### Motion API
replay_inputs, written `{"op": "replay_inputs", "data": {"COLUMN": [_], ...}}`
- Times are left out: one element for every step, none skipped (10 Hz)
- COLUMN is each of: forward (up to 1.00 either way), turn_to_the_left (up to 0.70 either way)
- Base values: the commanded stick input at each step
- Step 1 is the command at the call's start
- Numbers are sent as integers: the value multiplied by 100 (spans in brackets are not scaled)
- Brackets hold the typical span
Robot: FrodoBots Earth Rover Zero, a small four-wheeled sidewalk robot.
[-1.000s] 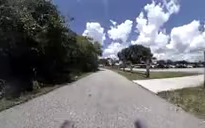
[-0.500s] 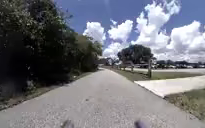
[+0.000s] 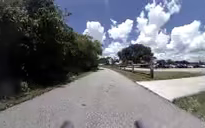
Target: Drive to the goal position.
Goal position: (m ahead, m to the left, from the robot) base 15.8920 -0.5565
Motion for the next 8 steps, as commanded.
{"op": "replay_inputs", "data": {"forward": [50, 50, 50, 50, 50, 50, 50, 50], "turn_to_the_left": [0, 0, 0, 0, 0, 0, 0, 0]}}
